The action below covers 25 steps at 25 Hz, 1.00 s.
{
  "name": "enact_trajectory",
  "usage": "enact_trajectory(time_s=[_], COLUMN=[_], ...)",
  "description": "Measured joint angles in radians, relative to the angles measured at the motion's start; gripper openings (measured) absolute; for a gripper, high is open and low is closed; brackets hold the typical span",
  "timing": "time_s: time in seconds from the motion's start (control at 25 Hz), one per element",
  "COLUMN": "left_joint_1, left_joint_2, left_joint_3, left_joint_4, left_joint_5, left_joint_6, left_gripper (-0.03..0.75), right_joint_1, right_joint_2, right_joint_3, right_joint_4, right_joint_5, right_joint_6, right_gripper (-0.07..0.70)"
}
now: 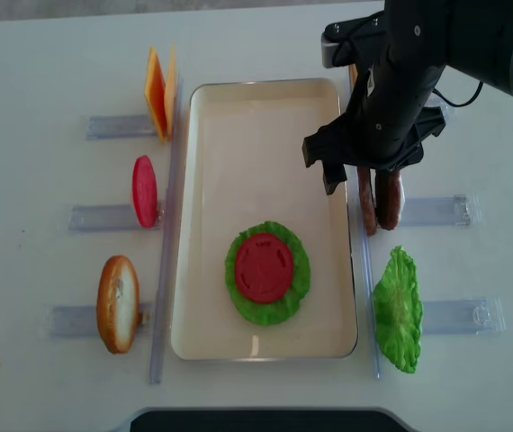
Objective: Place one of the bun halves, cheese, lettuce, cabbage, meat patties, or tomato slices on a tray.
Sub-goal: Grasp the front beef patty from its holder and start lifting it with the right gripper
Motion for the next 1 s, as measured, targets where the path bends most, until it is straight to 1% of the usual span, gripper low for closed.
enact_trajectory(time_s=[0.28, 0.72, 0.88, 1.0], left_joint_1=[0.000, 0.000, 0.000, 0.000], left_joint_2=[0.000, 0.000, 0.000, 0.000], left_joint_3=[0.000, 0.000, 0.000, 0.000], left_joint_4=[0.000, 0.000, 0.000, 0.000], left_joint_5=[0.000, 0.000, 0.000, 0.000], left_joint_6=[0.000, 0.000, 0.000, 0.000], left_gripper=[0.576, 0.576, 0.576, 0.576], right_joint_1=[0.000, 0.000, 0.000, 0.000], right_joint_2=[0.015, 0.055, 0.055, 0.055], right_joint_3=[0.000, 0.000, 0.000, 0.000], right_joint_4=[0.000, -0.016, -0.022, -0.038], right_joint_5=[-0.009, -0.023, -0.035, -0.039], right_joint_6=[-0.003, -0.005, -0.006, -0.006], right_gripper=[0.531, 0.510, 0.464, 0.401])
